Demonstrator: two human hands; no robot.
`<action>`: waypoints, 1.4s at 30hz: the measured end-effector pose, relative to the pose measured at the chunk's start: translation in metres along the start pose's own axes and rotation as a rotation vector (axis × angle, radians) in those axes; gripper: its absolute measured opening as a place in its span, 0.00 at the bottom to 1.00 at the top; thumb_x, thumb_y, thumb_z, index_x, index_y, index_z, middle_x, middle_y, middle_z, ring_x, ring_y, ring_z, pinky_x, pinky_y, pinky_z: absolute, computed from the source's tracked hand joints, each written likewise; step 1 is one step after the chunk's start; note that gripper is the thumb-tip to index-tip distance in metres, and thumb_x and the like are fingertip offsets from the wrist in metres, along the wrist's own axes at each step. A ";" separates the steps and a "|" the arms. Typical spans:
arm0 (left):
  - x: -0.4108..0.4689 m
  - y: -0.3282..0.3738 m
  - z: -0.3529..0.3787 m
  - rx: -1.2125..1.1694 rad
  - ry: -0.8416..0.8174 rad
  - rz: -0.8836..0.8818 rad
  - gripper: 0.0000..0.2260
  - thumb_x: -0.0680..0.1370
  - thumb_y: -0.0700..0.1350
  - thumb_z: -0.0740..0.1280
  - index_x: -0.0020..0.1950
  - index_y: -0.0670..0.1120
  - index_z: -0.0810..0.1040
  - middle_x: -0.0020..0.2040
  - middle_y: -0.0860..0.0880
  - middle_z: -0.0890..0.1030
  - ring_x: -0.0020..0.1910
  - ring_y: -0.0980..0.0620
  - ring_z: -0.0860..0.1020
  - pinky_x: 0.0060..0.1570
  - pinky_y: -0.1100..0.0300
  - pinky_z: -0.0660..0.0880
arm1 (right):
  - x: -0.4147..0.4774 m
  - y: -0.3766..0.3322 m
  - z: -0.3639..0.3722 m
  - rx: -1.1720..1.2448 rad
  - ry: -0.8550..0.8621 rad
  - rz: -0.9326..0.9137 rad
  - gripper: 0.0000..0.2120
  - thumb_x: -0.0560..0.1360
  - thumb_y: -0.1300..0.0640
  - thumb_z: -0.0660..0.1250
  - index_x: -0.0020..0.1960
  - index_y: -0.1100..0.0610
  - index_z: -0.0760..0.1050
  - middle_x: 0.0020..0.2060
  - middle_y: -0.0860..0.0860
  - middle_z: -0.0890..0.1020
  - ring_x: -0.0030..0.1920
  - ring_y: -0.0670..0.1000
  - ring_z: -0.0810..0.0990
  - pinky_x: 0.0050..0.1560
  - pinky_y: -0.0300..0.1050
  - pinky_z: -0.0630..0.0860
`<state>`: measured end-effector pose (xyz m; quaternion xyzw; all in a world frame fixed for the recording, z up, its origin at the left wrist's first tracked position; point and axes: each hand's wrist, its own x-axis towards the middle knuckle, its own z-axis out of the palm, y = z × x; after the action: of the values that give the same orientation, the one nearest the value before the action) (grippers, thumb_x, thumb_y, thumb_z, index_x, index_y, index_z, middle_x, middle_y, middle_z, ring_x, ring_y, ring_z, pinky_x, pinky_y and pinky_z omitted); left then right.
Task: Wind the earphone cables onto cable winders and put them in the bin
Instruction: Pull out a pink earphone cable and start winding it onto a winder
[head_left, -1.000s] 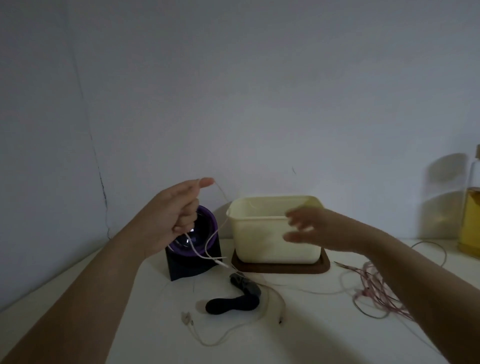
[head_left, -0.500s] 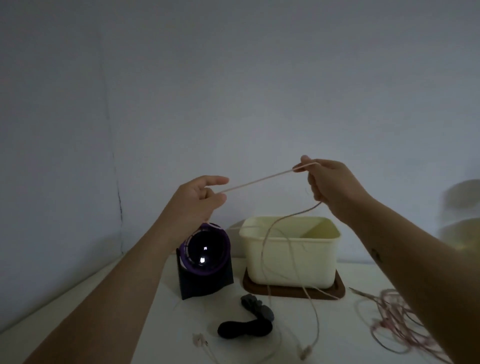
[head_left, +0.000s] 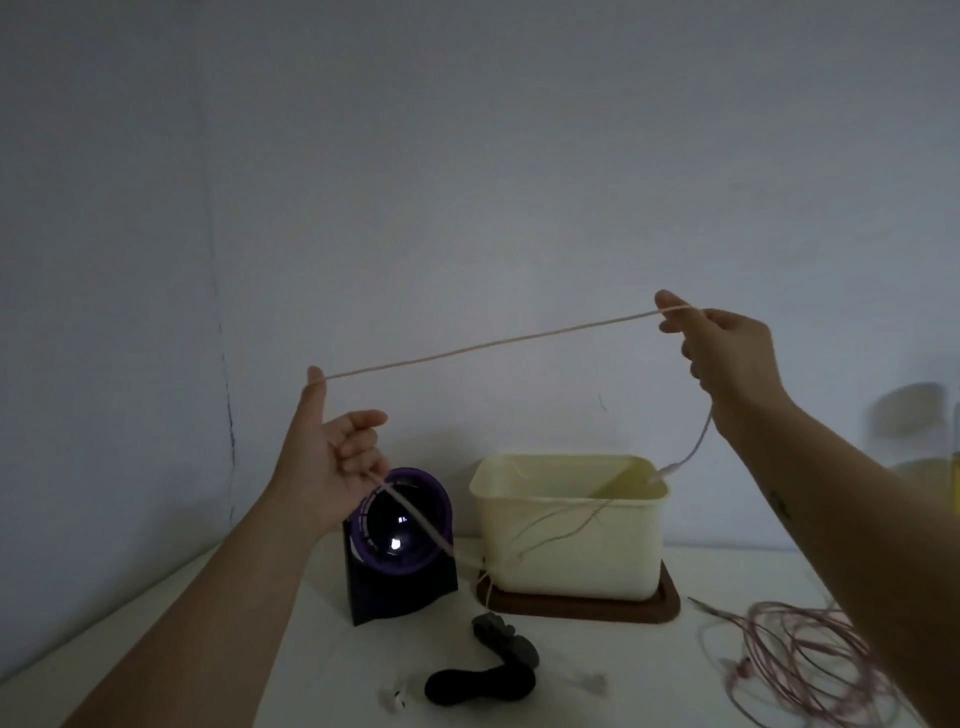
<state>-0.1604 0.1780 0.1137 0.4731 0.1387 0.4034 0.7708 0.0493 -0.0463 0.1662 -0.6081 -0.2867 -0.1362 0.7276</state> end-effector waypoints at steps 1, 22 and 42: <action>0.001 0.001 -0.005 0.039 0.013 0.000 0.30 0.74 0.69 0.59 0.39 0.41 0.75 0.22 0.53 0.60 0.18 0.57 0.58 0.25 0.63 0.64 | 0.001 0.002 -0.002 0.002 -0.011 0.025 0.17 0.73 0.46 0.70 0.44 0.61 0.80 0.29 0.44 0.74 0.31 0.44 0.69 0.33 0.38 0.64; -0.008 -0.039 -0.086 1.216 0.031 -0.199 0.19 0.77 0.35 0.64 0.68 0.45 0.71 0.54 0.48 0.74 0.54 0.52 0.71 0.43 0.66 0.67 | -0.046 -0.001 0.047 0.426 -0.889 0.552 0.06 0.79 0.65 0.54 0.51 0.56 0.67 0.33 0.50 0.78 0.26 0.44 0.63 0.23 0.33 0.62; -0.051 -0.050 0.012 0.222 -0.495 -0.211 0.09 0.73 0.47 0.62 0.45 0.43 0.76 0.26 0.53 0.63 0.23 0.59 0.64 0.34 0.63 0.77 | -0.046 0.016 0.065 0.478 -0.407 0.392 0.08 0.78 0.68 0.57 0.53 0.60 0.71 0.47 0.54 0.84 0.33 0.49 0.74 0.38 0.40 0.76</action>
<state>-0.1607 0.1207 0.0694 0.6215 0.0382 0.1757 0.7625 0.0049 0.0130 0.1332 -0.4791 -0.3274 0.2005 0.7893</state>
